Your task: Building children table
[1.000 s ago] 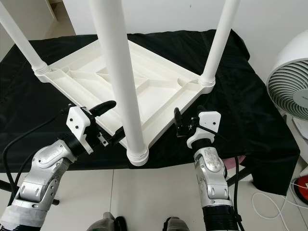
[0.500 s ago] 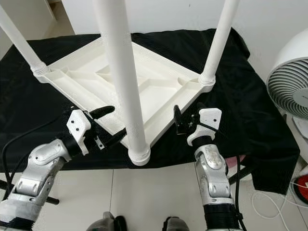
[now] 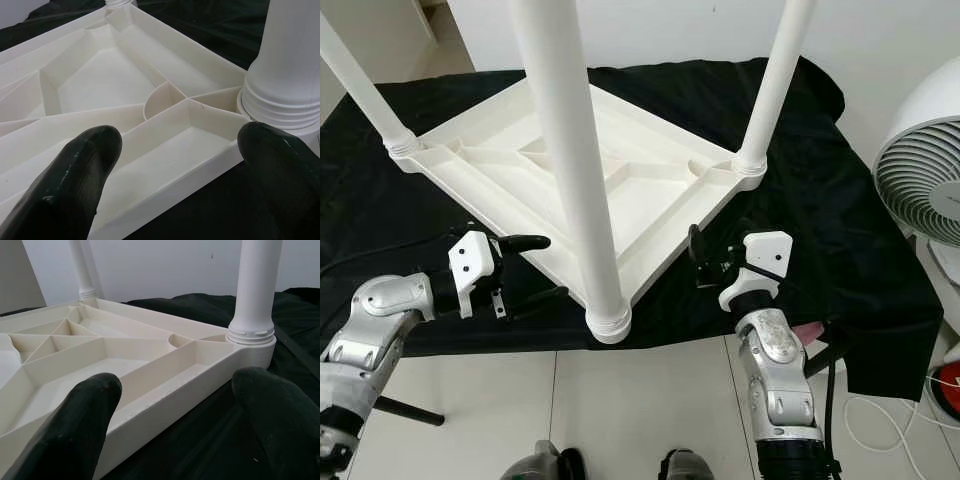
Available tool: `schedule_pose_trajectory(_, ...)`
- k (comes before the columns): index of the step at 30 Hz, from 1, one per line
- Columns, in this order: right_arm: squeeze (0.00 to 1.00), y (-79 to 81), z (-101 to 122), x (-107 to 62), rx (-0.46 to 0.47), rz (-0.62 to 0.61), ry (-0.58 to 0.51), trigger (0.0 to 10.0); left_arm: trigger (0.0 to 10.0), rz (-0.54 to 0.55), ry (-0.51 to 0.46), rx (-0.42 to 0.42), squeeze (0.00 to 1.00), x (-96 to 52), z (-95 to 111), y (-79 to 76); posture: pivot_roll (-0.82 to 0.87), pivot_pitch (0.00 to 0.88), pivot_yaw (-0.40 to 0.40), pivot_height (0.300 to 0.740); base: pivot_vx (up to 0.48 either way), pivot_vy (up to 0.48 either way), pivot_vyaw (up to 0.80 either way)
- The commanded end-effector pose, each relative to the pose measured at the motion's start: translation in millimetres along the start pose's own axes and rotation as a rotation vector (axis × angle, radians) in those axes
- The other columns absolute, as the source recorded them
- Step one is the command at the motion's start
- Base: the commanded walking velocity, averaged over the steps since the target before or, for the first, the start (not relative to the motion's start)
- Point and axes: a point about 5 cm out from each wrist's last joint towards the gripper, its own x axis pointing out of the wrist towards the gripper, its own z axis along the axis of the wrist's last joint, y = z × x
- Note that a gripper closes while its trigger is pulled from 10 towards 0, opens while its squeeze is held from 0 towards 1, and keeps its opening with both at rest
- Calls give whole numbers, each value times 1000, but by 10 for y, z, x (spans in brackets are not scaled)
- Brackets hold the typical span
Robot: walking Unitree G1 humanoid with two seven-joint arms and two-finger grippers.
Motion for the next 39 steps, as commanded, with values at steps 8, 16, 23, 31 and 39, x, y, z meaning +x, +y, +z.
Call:
schedule_pose_trajectory(8,0,60,30,-99,25,24,12,10000,10000,-148,120,28,0,-53,-234,40,-128,155,134,740,0,0,0)
schedule_pose_trajectory(16,0,114,47,-148,42,26,19,10000,10000,-195,213,16,0,-26,-362,149,-137,166,143,740,0,0,0)
schedule_pose_trajectory(23,0,136,38,-172,45,22,29,10000,10000,-226,269,24,0,13,-401,228,-143,168,153,740,0,0,0)
schedule_pose_trajectory(31,0,148,34,-187,47,14,35,10000,10000,-236,312,27,0,45,-425,284,-147,170,159,740,0,0,0)
schedule_pose_trajectory(39,0,130,21,-196,39,11,45,10000,471,-240,313,1,0,33,-435,307,-150,165,161,740,0,0,0)
